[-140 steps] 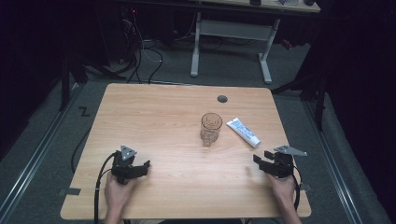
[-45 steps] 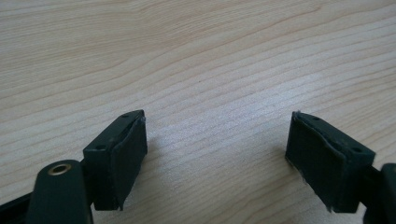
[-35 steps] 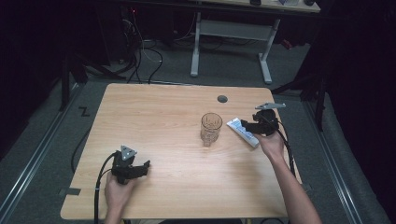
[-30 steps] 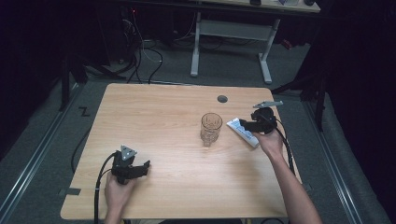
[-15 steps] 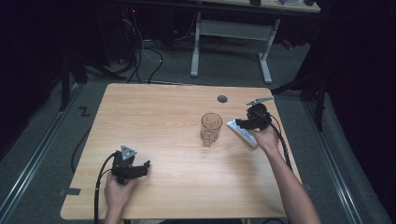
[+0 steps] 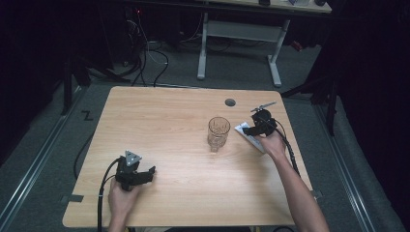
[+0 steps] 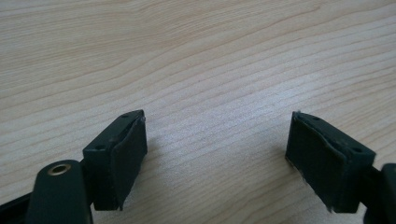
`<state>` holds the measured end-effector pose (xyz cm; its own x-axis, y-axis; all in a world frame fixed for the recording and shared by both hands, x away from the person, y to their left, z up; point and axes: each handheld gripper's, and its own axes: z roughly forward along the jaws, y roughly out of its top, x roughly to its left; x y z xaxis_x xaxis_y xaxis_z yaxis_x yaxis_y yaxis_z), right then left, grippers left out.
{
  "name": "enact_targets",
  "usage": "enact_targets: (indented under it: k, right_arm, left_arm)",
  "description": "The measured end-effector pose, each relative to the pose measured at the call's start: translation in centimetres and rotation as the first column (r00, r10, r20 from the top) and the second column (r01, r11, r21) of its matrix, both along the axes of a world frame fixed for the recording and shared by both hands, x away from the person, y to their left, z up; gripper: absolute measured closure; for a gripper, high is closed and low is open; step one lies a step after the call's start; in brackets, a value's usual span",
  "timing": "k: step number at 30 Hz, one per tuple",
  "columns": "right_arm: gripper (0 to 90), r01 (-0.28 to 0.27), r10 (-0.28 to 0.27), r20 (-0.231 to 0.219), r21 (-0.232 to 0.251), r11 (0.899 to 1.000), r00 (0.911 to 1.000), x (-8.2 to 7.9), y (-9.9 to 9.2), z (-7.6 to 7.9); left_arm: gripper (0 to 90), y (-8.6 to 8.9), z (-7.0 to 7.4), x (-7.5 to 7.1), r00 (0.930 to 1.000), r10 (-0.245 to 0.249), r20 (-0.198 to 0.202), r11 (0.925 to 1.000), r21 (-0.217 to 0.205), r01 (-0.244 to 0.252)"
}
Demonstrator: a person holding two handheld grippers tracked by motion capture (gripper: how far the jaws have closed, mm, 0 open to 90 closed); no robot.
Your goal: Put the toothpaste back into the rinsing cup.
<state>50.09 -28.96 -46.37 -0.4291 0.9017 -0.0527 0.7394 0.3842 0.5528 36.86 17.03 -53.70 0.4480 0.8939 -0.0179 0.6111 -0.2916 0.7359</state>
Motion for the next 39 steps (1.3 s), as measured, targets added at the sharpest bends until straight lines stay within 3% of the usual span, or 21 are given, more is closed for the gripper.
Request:
enact_targets:
  k: [6,22,32,39]
  right_arm:
    - [36.9,-0.006,0.005,-0.043,-0.034,0.999,0.9991,0.5,0.5,-1.3]
    - [37.7,0.013,-0.02,-0.106,-0.067,0.998,0.9942,1.7,0.1,-3.3]
    - [39.3,-0.002,-0.01,-0.112,-0.109,0.994,0.9937,1.9,0.4,-3.7]
    - [39.3,-0.005,-0.009,-0.122,-0.106,0.994,0.9924,2.1,0.3,-3.7]
  left_arm:
    - [20.5,0.0,0.0,0.0,1.0,0.0,0.0,1.0,0.0,0.0]
    - [20.5,0.0,0.0,0.0,1.0,0.0,0.0,1.0,0.0,0.0]
    - [20.5,0.0,0.0,0.0,1.0,0.0,0.0,1.0,0.0,0.0]
    - [20.6,0.0,0.0,0.0,1.0,0.0,0.0,1.0,0.0,0.0]
